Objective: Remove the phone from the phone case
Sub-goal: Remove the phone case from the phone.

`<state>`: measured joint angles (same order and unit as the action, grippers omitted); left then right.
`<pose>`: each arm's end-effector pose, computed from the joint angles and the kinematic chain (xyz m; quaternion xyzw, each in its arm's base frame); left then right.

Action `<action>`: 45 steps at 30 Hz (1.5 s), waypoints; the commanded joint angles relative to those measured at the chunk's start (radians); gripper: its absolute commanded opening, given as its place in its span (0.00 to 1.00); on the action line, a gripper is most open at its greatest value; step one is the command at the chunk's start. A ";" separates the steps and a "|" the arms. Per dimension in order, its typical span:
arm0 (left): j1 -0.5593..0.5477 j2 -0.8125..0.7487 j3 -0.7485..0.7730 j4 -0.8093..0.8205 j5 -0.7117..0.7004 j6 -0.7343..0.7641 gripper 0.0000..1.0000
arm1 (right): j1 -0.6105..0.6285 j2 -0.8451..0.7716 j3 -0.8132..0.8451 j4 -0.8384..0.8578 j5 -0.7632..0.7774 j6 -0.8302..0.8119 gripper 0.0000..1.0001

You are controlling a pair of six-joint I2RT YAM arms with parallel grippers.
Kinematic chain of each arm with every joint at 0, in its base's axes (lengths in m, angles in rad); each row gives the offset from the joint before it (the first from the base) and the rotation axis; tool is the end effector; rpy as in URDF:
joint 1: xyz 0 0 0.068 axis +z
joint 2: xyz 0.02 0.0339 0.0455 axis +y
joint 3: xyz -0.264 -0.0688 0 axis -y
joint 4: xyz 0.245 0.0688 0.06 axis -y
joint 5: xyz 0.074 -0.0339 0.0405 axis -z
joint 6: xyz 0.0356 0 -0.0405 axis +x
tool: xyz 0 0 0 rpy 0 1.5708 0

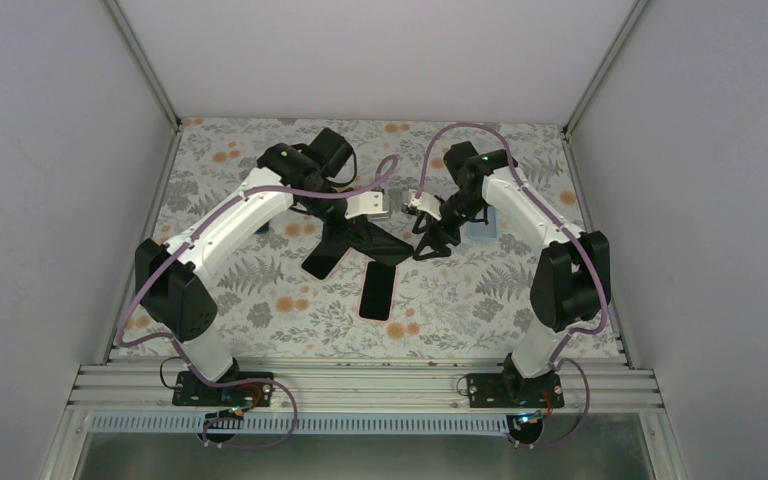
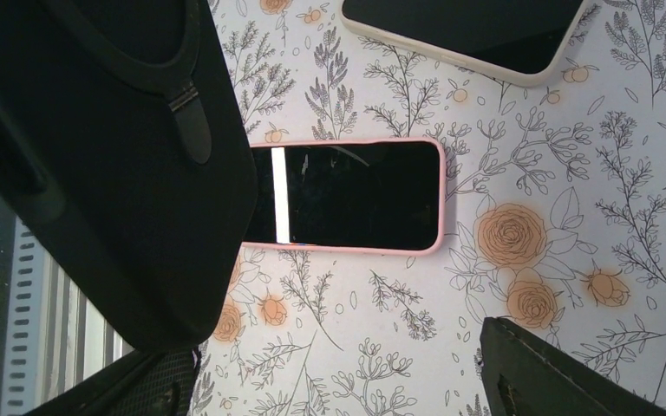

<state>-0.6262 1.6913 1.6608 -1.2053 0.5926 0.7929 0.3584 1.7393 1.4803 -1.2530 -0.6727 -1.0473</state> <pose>0.2577 -0.2110 0.3303 0.6513 0.6837 -0.2736 0.1829 0.2942 0.1339 0.2673 -0.6173 0.7137 0.3012 0.1375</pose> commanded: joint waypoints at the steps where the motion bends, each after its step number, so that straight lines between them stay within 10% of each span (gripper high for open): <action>1: -0.004 0.007 0.048 0.006 0.072 0.004 0.02 | -0.002 0.011 0.020 0.025 -0.018 -0.002 0.80; 30: -0.044 0.059 0.090 -0.152 0.315 0.126 0.02 | -0.004 0.036 0.109 0.414 0.079 0.290 0.81; 45: -0.008 0.129 0.173 0.233 0.212 -0.144 0.02 | 0.218 0.033 0.169 0.169 -0.350 0.150 0.81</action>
<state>-0.6067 1.7672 1.7443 -1.2304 0.6331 0.7471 0.4191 1.8095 1.6272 -1.2186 -0.6796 -0.9970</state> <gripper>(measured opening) 0.113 0.820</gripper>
